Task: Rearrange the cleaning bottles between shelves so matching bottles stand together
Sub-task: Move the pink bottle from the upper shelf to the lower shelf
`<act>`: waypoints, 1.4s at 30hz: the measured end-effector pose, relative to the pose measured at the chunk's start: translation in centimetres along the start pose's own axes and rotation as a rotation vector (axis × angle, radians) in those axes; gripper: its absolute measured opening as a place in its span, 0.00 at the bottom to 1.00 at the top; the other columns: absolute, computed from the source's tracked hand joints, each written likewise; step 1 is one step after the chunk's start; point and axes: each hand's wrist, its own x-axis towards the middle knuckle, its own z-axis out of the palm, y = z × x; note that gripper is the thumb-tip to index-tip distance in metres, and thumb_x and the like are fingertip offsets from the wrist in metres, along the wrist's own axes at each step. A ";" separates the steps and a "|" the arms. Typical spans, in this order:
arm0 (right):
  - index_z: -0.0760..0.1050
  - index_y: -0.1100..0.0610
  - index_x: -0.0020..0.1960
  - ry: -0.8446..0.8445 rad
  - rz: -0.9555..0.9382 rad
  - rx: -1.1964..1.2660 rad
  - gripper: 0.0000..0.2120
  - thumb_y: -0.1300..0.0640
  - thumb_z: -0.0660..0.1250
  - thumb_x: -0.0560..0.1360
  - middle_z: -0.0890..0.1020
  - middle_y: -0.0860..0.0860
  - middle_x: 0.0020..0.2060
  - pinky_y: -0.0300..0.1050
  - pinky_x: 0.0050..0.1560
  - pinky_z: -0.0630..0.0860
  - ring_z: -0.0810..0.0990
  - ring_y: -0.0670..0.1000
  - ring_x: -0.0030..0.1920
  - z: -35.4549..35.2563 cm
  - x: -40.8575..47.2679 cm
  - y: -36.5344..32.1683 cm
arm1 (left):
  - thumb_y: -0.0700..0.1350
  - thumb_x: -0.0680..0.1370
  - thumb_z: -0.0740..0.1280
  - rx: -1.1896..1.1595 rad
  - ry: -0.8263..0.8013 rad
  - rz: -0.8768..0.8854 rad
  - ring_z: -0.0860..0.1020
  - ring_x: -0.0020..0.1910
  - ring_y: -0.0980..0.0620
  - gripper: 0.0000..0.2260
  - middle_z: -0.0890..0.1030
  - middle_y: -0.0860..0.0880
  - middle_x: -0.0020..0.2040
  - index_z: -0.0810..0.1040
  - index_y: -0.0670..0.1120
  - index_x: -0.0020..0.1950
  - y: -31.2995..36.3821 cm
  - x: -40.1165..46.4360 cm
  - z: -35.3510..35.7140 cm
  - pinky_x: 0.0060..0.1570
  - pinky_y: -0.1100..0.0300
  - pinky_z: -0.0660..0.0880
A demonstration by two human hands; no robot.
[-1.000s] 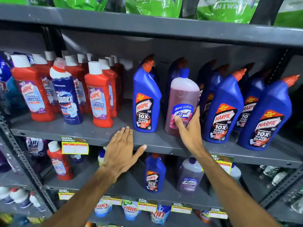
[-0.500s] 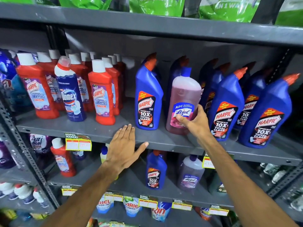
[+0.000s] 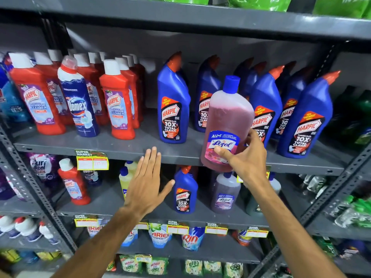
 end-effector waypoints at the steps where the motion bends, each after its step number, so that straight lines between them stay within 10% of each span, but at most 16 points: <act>1: 0.74 0.51 0.61 0.001 0.001 -0.008 0.39 0.44 0.88 0.57 0.84 0.45 0.49 0.53 0.53 0.82 0.84 0.50 0.50 -0.5 -0.8 0.0 | 0.63 0.83 0.58 -0.013 -0.001 0.014 0.46 0.84 0.43 0.40 0.50 0.38 0.85 0.52 0.37 0.83 0.2 -1.1 0.4 0.82 0.46 0.49; 5: 0.74 0.52 0.62 -0.023 0.003 -0.024 0.38 0.49 0.88 0.58 0.84 0.41 0.48 0.47 0.50 0.82 0.83 0.38 0.49 -2.0 -4.1 0.6 | 0.64 0.83 0.58 -0.017 -0.108 0.031 0.47 0.84 0.44 0.40 0.50 0.39 0.85 0.51 0.38 0.84 0.4 -5.2 2.8 0.81 0.44 0.55; 27: 0.67 0.50 0.55 0.014 0.506 -0.080 0.34 0.57 0.87 0.61 0.83 0.47 0.44 0.52 0.50 0.85 0.85 0.53 0.43 9.7 -14.7 20.2 | 0.68 0.81 0.49 -0.045 -0.576 -0.015 0.53 0.83 0.39 0.43 0.52 0.36 0.84 0.53 0.35 0.82 -2.1 -11.0 17.4 0.80 0.42 0.58; 42: 0.64 0.47 0.54 0.168 0.586 -0.139 0.33 0.45 0.85 0.62 0.82 0.48 0.46 0.56 0.53 0.82 0.83 0.55 0.44 16.1 -13.0 24.5 | 0.74 0.75 0.40 -0.024 -0.668 -0.055 0.48 0.84 0.39 0.51 0.48 0.35 0.84 0.48 0.34 0.82 -4.9 -9.9 26.2 0.81 0.48 0.47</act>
